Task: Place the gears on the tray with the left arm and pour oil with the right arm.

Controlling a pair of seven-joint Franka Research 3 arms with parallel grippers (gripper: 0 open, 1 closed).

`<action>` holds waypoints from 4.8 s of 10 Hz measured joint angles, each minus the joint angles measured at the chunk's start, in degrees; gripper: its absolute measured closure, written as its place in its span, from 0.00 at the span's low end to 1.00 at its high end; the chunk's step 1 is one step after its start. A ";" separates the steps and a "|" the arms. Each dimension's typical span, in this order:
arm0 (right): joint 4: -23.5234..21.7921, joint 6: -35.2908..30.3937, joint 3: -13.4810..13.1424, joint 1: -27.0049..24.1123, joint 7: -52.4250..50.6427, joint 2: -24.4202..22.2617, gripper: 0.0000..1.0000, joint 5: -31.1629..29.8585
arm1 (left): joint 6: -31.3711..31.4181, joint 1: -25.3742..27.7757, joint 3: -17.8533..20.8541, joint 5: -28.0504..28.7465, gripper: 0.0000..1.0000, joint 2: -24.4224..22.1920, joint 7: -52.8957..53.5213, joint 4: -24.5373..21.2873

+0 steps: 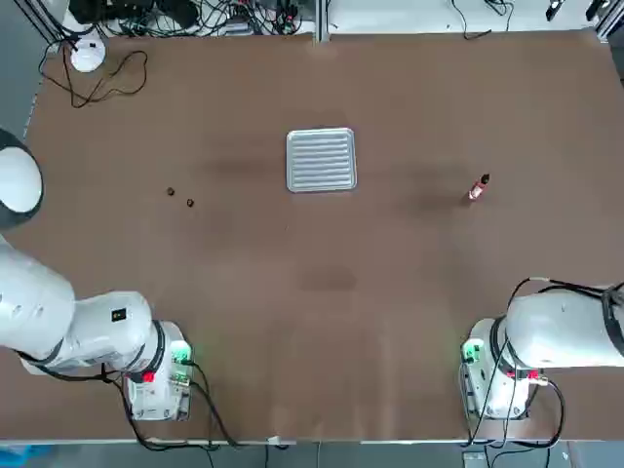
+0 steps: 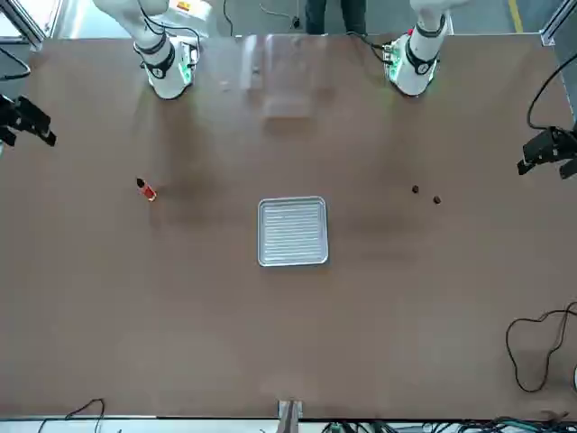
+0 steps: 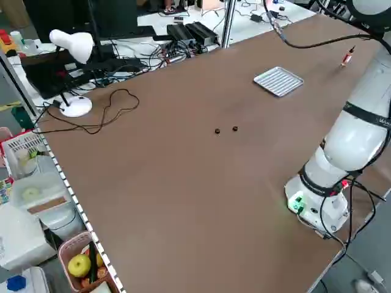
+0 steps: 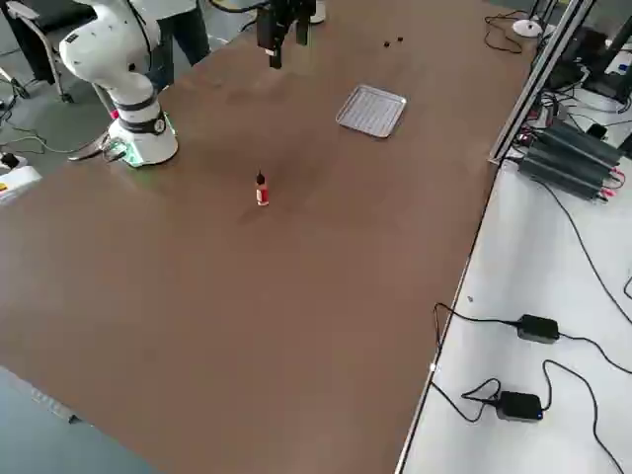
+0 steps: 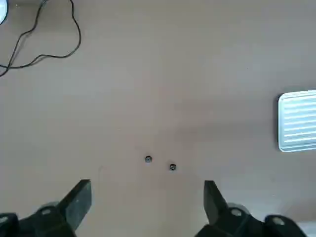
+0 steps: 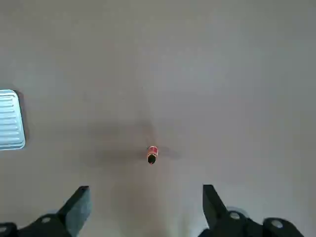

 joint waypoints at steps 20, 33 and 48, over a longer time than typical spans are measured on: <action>-15.44 17.18 -1.22 -12.44 -56.22 1.01 0.00 20.84 | 59.69 0.73 -6.09 0.00 0.14 -6.86 -7.26 -67.92; -28.27 12.35 -1.40 -30.32 -123.35 20.46 0.00 44.88 | 71.06 0.47 -8.06 0.01 0.45 5.46 -8.83 -70.78; -27.95 7.10 -0.80 -32.66 -154.55 43.46 0.00 48.69 | 59.99 -4.19 -17.07 0.02 0.78 6.07 -32.52 -51.10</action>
